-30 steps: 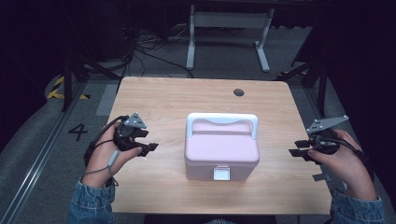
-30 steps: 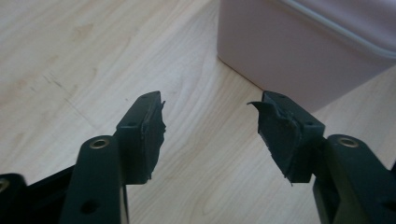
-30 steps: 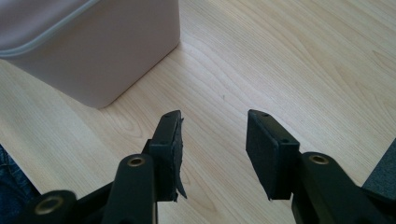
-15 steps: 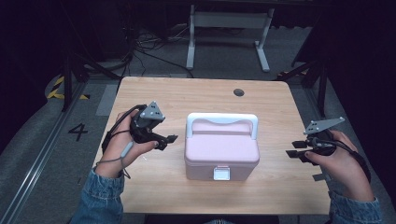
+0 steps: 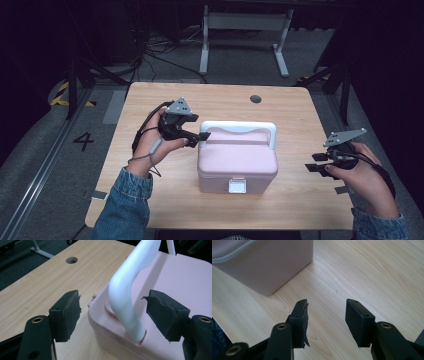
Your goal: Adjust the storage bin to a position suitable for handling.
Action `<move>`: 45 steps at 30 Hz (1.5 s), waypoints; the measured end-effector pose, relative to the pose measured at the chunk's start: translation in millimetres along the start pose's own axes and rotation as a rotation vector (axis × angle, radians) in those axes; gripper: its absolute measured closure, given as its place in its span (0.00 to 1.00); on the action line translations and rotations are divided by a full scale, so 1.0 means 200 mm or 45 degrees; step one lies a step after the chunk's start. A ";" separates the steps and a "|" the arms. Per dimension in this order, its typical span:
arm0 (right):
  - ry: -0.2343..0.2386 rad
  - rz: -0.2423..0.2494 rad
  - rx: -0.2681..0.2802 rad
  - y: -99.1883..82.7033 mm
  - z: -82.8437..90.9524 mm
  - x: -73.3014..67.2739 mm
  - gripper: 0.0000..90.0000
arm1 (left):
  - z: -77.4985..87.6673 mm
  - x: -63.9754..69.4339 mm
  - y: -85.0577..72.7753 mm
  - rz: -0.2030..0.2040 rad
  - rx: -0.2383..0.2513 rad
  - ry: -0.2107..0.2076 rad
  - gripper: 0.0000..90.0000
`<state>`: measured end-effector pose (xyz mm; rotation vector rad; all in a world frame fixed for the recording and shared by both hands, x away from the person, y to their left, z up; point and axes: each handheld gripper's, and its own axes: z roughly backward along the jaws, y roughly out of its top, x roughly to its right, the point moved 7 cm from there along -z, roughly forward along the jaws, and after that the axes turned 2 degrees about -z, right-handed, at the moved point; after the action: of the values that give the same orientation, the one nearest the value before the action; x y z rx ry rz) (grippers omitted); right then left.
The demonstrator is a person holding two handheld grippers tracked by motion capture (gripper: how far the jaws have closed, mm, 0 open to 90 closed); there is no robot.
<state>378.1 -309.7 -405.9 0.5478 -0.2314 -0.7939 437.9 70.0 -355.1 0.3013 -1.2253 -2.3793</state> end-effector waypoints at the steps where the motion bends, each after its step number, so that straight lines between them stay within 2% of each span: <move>1: -0.001 -0.002 0.001 0.00 0.00 0.00 0.59 | -0.01 0.00 0.00 -0.011 0.005 -0.007 0.31; 11: -0.005 -0.021 0.023 -0.01 0.00 0.00 0.57 | -0.12 0.02 0.02 -0.016 0.077 -0.082 0.44; 16: -0.002 -0.028 0.030 -0.01 -0.01 0.00 0.56 | -0.14 0.03 0.02 -0.020 0.072 -0.105 0.54; 20: -0.001 -0.024 0.031 0.00 -0.01 0.00 0.56 | -0.15 0.04 0.01 -0.001 0.044 -0.110 0.59; 23: 0.004 -0.032 0.027 0.00 -0.01 0.00 0.56 | -0.15 0.04 0.01 -0.016 0.015 -0.083 0.67; 27: 0.004 -0.030 0.033 0.00 -0.01 0.00 0.56 | -0.13 0.04 0.03 0.003 0.035 -0.064 0.75; 28: 0.002 -0.031 0.033 0.00 -0.01 0.00 0.56 | -0.12 0.05 0.03 0.023 0.054 -0.078 0.76; 29: 0.004 -0.028 0.032 0.00 -0.01 0.00 0.56 | -0.12 0.05 0.04 0.032 0.054 -0.093 0.77; 32: 0.005 -0.032 0.031 0.00 -0.01 0.00 0.56 | -0.12 0.06 0.04 0.036 0.051 -0.091 0.76; 35: 0.004 -0.032 0.032 0.00 -0.01 0.00 0.56 | -0.11 0.06 0.05 0.026 0.038 -0.094 0.77; 45: 0.002 -0.044 0.024 -0.02 -0.01 0.00 0.56 | -0.09 0.07 0.08 0.013 0.048 -0.107 0.77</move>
<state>376.4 -310.7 -409.5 0.5716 -0.2285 -0.8251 437.8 42.9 -353.1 0.2084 -1.3078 -2.3841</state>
